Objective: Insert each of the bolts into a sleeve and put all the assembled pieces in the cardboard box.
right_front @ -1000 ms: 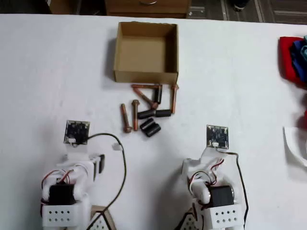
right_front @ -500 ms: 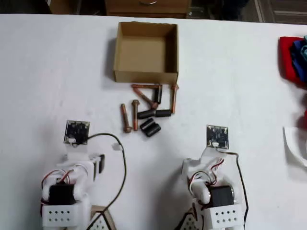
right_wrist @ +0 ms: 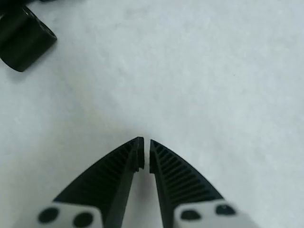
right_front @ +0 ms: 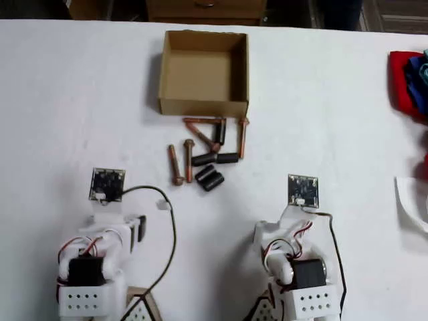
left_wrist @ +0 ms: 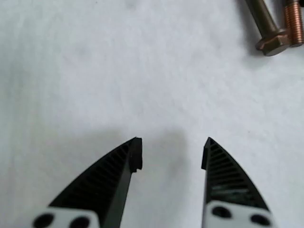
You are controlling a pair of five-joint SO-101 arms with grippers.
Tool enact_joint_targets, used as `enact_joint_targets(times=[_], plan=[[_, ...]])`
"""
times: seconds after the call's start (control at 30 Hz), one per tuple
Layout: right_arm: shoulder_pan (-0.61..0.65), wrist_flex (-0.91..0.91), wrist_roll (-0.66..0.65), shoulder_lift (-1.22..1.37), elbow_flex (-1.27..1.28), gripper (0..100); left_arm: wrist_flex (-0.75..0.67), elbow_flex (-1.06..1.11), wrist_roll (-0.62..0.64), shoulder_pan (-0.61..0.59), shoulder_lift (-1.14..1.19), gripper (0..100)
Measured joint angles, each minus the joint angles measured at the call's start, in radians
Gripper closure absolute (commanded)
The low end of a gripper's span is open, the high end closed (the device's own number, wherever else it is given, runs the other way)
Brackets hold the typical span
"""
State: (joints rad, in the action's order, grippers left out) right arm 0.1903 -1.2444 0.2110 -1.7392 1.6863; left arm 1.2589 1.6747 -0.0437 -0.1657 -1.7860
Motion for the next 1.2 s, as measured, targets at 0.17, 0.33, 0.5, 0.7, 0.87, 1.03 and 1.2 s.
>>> enact_joint_targets(times=[0.17, 0.33, 0.5, 0.7, 0.87, 1.03, 1.2], plan=[[0.0, 0.0, 0.0, 0.0, 0.0, 97.8, 0.0, 0.0, 0.0, 0.0, 0.0, 78], [0.0, 0.0, 0.0, 0.0, 0.0, 97.8, 0.0, 0.0, 0.0, 0.0, 0.0, 78], [0.0, 0.0, 0.0, 0.0, 0.0, 97.8, 0.0, 0.0, 0.0, 0.0, 0.0, 78], [0.0, 0.049, 0.0, 0.0, 0.0, 97.8, 0.0, 0.0, 0.0, 0.0, 0.0, 78], [0.0, 0.149, -0.078, 0.0, 0.0, 97.8, 0.0, 0.0, 0.0, 0.0, 0.0, 78], [0.0, 0.229, -0.446, 0.0, 0.0, 97.8, 0.0, 0.0, 0.0, 0.0, 0.0, 78], [0.0, 0.227, -0.85, 0.0, 0.0, 97.8, 0.0, 0.0, 0.0, 0.0, 0.0, 78]])
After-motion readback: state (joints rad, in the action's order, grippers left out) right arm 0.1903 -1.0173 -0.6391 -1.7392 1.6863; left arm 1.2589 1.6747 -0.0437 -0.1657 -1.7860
